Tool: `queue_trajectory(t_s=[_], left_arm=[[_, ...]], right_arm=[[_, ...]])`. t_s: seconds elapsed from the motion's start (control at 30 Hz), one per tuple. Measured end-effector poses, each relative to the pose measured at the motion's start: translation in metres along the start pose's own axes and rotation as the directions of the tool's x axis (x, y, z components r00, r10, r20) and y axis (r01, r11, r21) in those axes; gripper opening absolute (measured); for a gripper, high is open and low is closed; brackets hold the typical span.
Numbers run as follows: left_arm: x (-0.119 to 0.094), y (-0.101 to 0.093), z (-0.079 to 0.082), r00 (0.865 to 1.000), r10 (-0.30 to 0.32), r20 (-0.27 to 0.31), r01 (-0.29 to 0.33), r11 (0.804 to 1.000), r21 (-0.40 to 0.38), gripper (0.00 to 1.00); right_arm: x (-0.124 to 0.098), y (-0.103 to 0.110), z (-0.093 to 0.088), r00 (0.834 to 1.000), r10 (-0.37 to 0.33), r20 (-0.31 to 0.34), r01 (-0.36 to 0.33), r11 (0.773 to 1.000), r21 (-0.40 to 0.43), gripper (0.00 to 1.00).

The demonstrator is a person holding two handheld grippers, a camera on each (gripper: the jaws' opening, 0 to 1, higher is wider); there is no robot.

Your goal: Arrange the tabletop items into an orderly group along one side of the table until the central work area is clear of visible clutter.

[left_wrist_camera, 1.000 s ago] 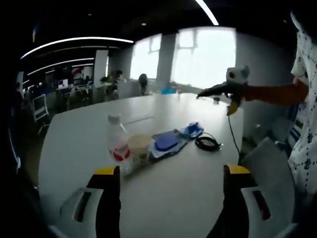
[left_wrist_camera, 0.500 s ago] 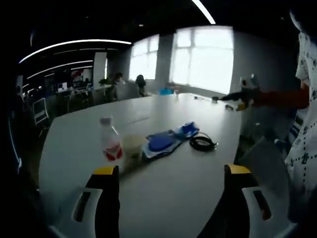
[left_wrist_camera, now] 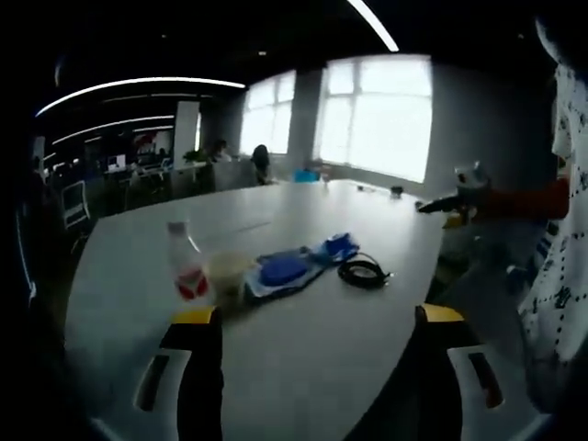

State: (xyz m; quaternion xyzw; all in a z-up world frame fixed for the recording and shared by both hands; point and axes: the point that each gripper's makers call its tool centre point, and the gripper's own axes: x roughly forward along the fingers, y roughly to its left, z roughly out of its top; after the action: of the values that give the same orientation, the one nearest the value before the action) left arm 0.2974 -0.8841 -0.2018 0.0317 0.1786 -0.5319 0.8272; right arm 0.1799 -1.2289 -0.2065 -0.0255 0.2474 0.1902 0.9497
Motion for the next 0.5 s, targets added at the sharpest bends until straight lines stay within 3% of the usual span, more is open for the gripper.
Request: queue_trajectory(t_s=[0.5], left_arm=[[-0.008, -0.012, -0.007, 1.0, 0.02, -0.001, -0.02, 1.0, -0.015, 0.84]], right_arm=[[-0.002, 0.007, -0.018, 0.999, 0.027, -0.034, -0.027, 1.0, -0.008, 0.82]])
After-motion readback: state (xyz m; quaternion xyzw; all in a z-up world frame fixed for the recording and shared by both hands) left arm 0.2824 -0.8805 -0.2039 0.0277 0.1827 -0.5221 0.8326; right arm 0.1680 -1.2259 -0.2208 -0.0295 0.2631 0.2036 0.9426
